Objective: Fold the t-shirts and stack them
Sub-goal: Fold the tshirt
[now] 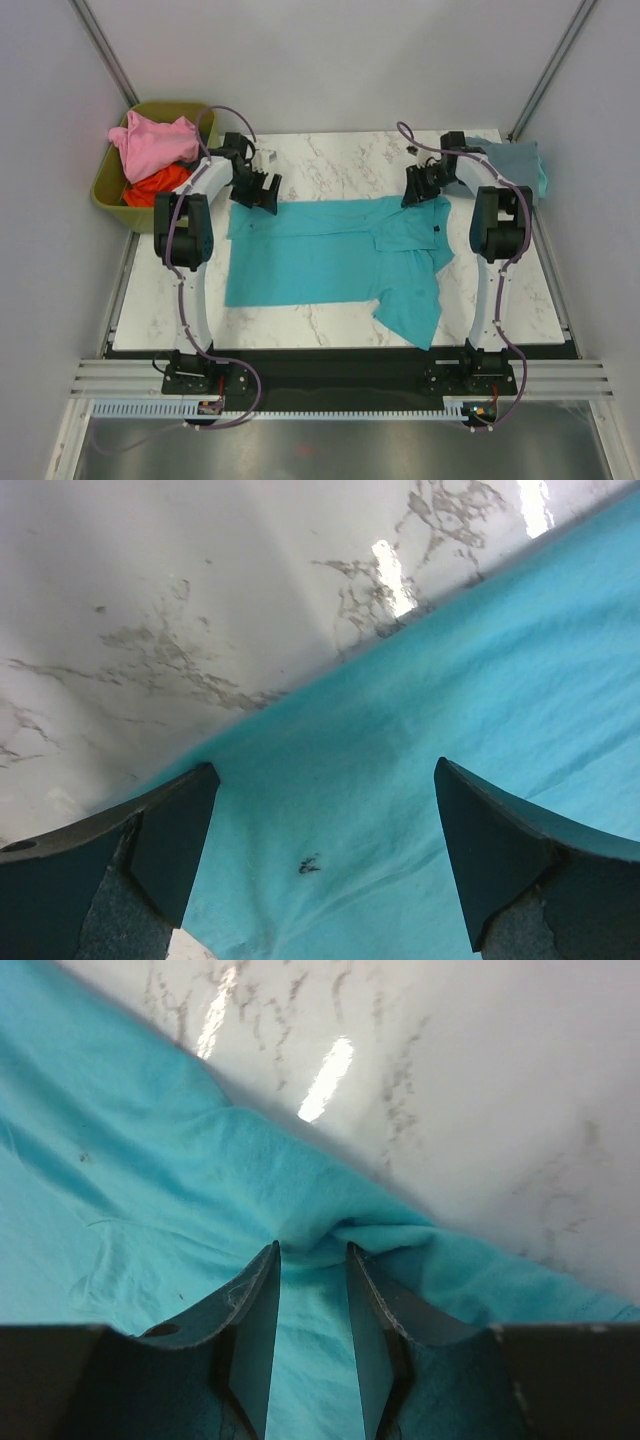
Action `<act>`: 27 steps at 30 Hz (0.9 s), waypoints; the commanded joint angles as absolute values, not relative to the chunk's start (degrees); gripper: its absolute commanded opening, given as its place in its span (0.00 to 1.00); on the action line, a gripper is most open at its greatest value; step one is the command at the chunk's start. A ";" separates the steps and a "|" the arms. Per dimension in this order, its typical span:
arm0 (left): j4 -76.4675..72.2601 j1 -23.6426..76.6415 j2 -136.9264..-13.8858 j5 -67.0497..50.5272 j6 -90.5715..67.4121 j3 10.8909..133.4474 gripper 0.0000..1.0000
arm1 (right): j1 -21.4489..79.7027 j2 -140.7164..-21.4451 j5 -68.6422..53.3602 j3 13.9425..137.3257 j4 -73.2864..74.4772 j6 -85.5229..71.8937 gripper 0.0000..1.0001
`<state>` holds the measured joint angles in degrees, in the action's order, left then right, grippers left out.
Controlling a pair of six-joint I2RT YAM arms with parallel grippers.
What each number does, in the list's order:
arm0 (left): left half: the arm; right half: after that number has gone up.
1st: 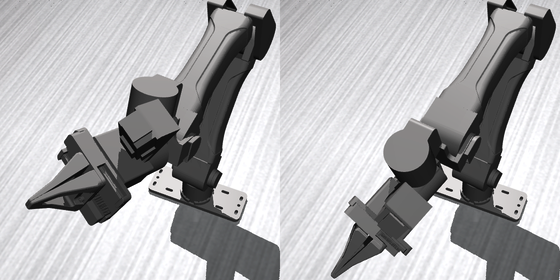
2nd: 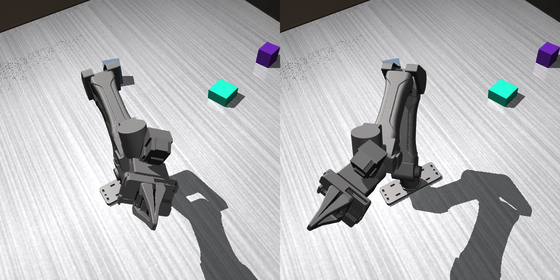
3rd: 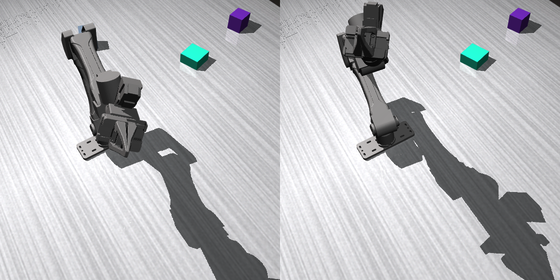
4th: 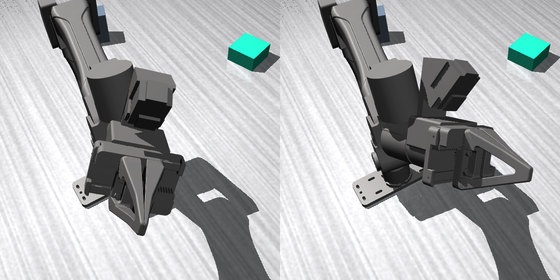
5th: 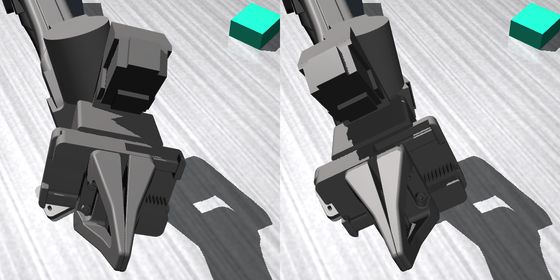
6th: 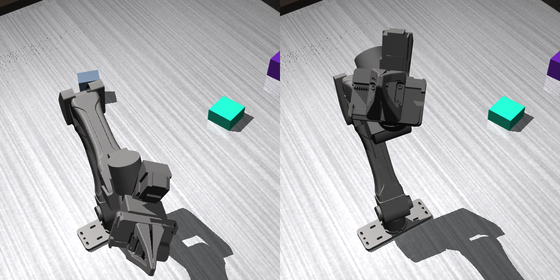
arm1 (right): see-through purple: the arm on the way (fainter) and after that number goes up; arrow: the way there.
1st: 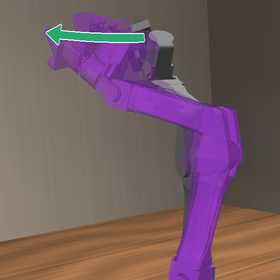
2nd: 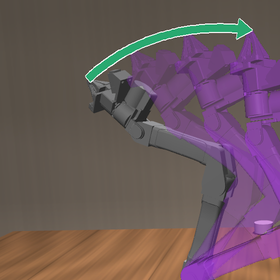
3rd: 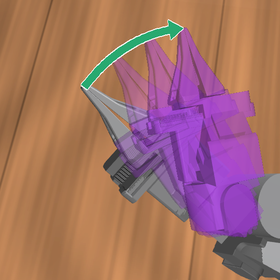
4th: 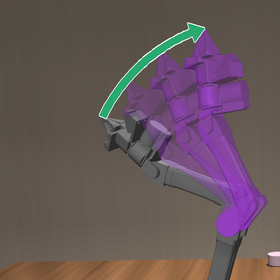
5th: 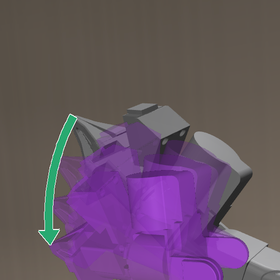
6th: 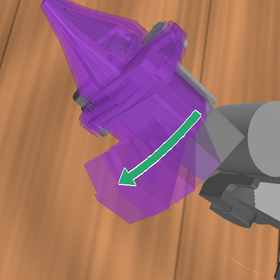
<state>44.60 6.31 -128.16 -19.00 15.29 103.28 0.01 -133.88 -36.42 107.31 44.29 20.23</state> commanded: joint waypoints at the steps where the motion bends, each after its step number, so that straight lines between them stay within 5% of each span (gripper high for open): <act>1: 45.70 5.19 -133.50 -14.59 13.62 107.65 0.99 | -2.90 -137.63 -27.17 109.15 41.13 18.90 0.41; 15: 45.53 4.92 -139.22 -9.85 14.68 120.32 0.99 | -2.37 -140.45 -25.66 115.75 38.32 17.75 0.41; 21: 44.82 5.71 -126.23 -14.22 12.39 120.24 0.99 | -1.67 -132.83 -28.65 114.00 39.11 19.25 0.41; 27: 45.61 6.50 -112.09 -21.44 10.90 107.18 0.99 | -1.67 -122.70 -29.44 104.86 35.95 18.55 0.43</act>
<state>45.30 5.89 -122.72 -15.77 13.45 112.44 -1.52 -130.82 -29.52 107.59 38.54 18.22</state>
